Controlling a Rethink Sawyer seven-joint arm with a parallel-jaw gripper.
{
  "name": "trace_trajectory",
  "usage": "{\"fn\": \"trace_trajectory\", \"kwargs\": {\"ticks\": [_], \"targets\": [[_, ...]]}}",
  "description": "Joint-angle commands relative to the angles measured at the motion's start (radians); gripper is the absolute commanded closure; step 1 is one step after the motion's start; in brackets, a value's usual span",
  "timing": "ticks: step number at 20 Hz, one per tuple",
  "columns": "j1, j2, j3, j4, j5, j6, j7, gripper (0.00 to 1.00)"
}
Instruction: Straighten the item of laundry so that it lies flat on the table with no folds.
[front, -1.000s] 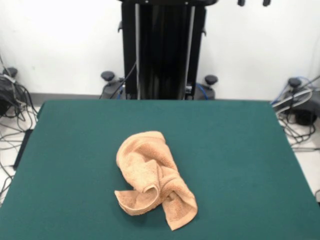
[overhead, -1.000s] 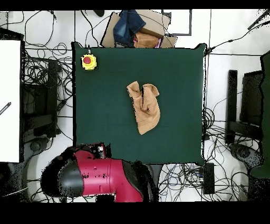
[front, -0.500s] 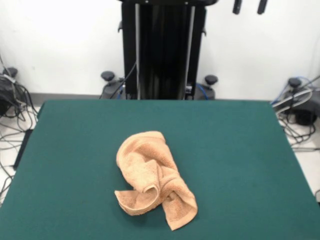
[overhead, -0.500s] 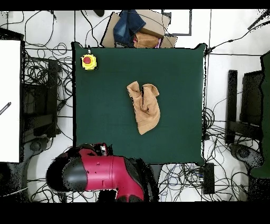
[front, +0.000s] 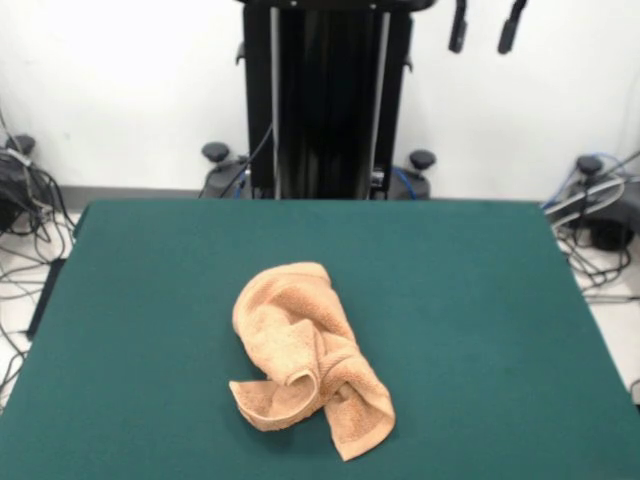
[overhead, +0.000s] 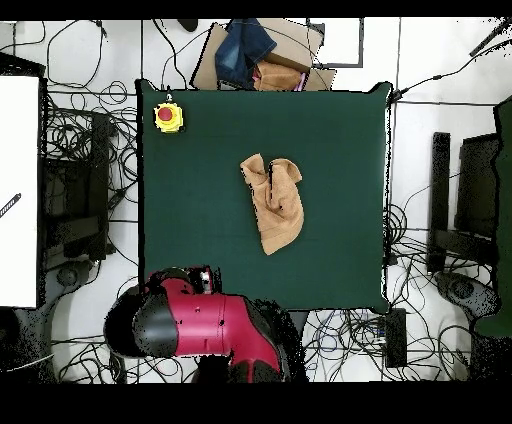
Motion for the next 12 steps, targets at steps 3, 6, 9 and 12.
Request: {"fn": "trace_trajectory", "kwargs": {"ticks": [3, 6, 9, 12], "targets": [[-0.032, 0.084, -0.024, 0.079, -0.038, -0.081, 0.176, 0.0], [-0.05, 0.093, -0.018, 0.091, -0.045, -0.106, 0.16, 0.0], [-0.055, 0.092, -0.019, 0.089, -0.044, -0.102, 0.156, 0.0], [-0.072, 0.07, -0.024, 0.095, -0.054, -0.076, 0.13, 0.0]]}}
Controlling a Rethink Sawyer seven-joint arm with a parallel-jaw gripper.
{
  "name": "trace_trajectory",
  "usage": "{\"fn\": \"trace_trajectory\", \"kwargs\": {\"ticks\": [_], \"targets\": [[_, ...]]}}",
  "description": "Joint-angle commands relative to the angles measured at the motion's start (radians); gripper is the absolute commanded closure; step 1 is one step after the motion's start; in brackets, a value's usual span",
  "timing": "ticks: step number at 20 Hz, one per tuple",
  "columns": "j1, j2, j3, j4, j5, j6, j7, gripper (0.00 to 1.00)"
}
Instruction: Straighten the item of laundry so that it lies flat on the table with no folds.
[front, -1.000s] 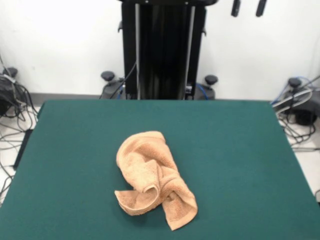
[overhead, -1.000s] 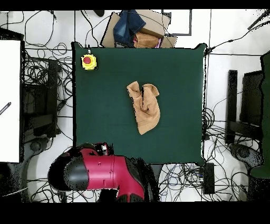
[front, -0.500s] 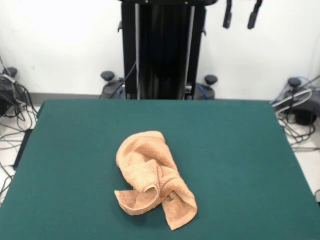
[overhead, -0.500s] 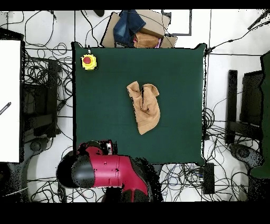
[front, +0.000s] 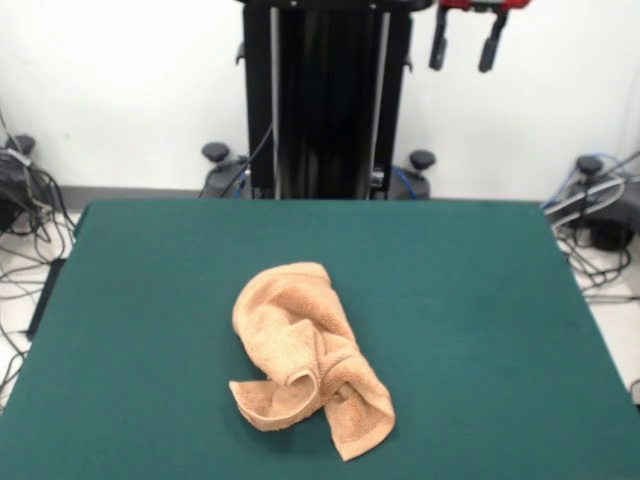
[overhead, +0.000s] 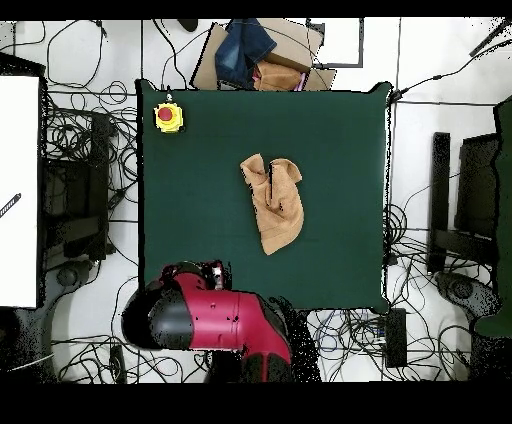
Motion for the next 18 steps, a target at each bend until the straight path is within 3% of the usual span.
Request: {"fn": "trace_trajectory", "kwargs": {"ticks": [1, 5, 18], "targets": [[-0.054, 0.024, -0.01, 0.103, -0.062, -0.019, 0.113, 0.0], [-0.131, 0.017, 0.018, 0.139, -0.095, -0.061, 0.064, 0.0], [-0.236, 0.039, 0.073, 0.159, -0.178, -0.114, 0.063, 0.0]]}}
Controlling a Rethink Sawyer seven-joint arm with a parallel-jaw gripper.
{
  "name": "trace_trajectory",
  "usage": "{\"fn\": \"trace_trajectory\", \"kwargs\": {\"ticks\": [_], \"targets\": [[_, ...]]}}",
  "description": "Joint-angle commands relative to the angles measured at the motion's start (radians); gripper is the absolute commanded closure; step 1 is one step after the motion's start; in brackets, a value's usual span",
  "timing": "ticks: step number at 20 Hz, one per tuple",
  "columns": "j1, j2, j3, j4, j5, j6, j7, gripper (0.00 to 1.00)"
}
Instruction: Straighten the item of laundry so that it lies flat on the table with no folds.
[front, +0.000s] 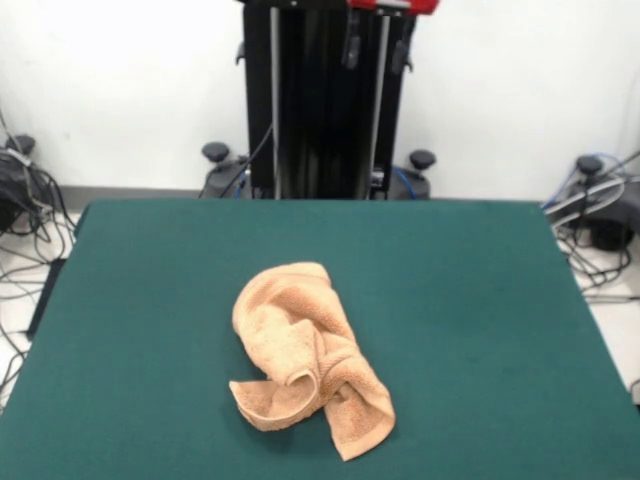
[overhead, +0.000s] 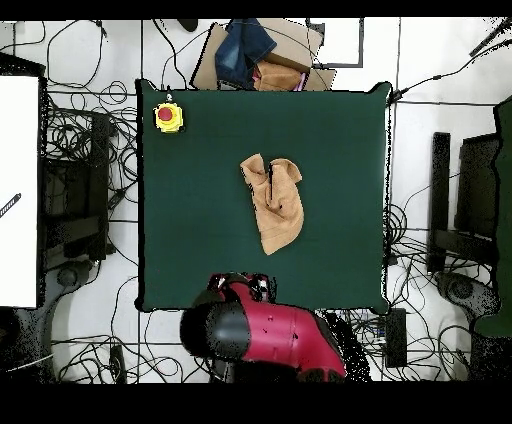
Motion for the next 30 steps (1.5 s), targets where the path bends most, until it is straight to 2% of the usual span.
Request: {"fn": "trace_trajectory", "kwargs": {"ticks": [1, 6, 16, 24, 30], "targets": [[-0.053, 0.049, 0.079, 0.09, -0.084, -0.081, 0.06, 0.0], [-0.081, 0.072, 0.088, 0.095, -0.128, -0.113, 0.062, 0.0], [-0.05, 0.264, 0.04, 0.052, -0.218, -0.321, 0.134, 0.0], [-0.021, 0.361, 0.006, 0.028, -0.232, -0.406, 0.152, 0.0], [-0.023, 0.473, -0.015, -0.002, -0.239, -0.501, 0.163, 0.0]]}}
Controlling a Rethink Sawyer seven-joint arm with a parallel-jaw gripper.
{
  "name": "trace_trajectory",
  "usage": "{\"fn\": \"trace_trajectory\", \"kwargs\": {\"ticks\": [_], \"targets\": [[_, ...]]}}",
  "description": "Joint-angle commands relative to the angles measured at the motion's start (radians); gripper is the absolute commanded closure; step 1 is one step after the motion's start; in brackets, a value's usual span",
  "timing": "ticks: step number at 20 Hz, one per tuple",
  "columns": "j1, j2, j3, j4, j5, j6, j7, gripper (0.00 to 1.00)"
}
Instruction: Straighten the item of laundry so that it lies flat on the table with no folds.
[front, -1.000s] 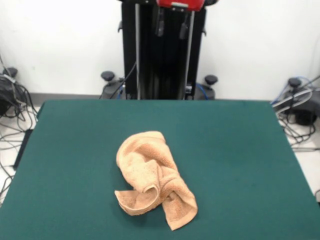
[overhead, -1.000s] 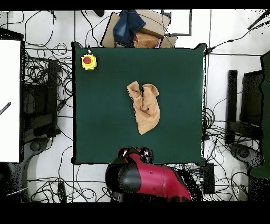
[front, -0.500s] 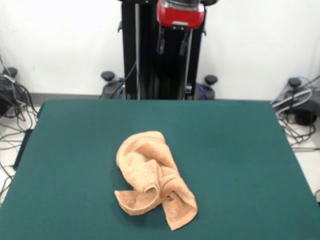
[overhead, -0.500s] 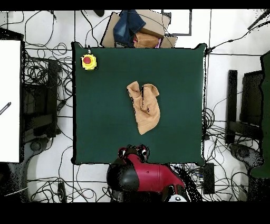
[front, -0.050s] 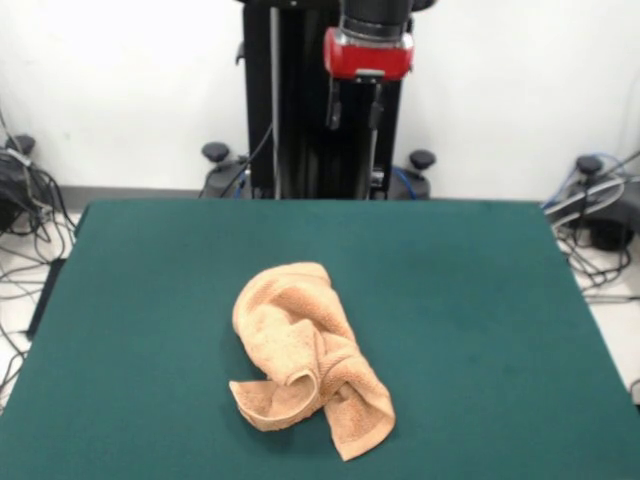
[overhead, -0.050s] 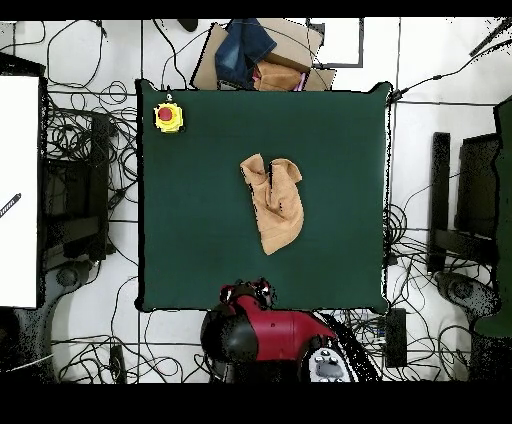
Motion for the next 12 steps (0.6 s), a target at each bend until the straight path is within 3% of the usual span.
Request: {"fn": "trace_trajectory", "kwargs": {"ticks": [1, 5, 9, 12], "targets": [[0.019, 0.17, -0.008, -0.031, -0.037, -0.11, 0.167, 0.0], [0.038, 0.224, -0.035, -0.055, -0.063, -0.168, 0.14, 0.0], [0.012, 0.114, 0.022, -0.023, -0.034, -0.044, 0.137, 0.0], [0.014, 0.096, 0.051, -0.086, 0.016, 0.051, 0.128, 0.0]]}}
